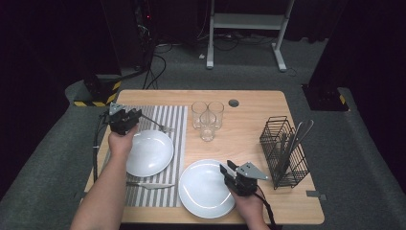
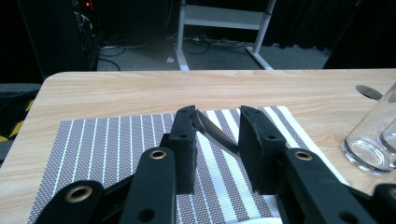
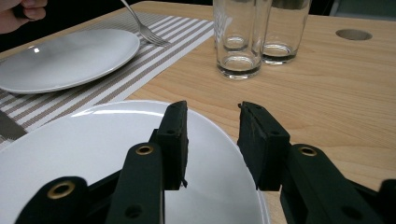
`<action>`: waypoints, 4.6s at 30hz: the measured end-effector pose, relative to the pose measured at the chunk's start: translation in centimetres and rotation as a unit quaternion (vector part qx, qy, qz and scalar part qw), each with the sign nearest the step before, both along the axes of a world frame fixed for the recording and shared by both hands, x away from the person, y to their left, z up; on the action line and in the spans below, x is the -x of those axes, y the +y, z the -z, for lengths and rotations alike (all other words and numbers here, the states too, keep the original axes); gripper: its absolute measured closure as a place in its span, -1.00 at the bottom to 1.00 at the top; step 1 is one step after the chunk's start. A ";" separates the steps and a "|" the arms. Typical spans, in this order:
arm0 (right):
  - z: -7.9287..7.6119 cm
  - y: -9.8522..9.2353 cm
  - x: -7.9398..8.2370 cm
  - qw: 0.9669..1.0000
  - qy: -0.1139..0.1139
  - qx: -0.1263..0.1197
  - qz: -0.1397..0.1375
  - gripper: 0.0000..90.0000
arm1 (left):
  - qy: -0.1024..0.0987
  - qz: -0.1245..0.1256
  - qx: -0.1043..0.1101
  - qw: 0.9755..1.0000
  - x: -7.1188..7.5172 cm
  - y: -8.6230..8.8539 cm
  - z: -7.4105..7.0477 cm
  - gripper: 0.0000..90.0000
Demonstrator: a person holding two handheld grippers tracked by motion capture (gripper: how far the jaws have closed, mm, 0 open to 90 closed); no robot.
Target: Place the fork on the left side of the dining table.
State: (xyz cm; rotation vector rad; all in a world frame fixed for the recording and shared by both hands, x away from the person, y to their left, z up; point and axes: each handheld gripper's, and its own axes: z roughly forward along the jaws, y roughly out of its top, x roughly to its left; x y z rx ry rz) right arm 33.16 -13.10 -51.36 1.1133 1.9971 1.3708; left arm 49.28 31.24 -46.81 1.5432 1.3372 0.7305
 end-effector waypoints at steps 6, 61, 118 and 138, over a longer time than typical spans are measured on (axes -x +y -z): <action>0.0 0.0 0.0 1.000 0.001 0.001 0.001 0.38 | -0.002 0.002 0.002 1.000 0.1 0.2 0.2 0.49; 0.4 0.4 0.0 1.000 0.006 0.011 -0.001 0.39 | 0.052 -0.008 0.049 0.997 -0.8 2.0 2.9 0.34; 0.2 0.1 0.1 1.000 0.001 0.007 -0.001 0.39 | 0.058 -0.023 0.014 0.998 0.7 -0.1 2.0 0.48; 0.0 -0.3 0.0 1.000 -0.001 0.001 0.000 0.39 | 0.077 0.002 -0.009 0.997 0.9 -4.8 1.9 0.62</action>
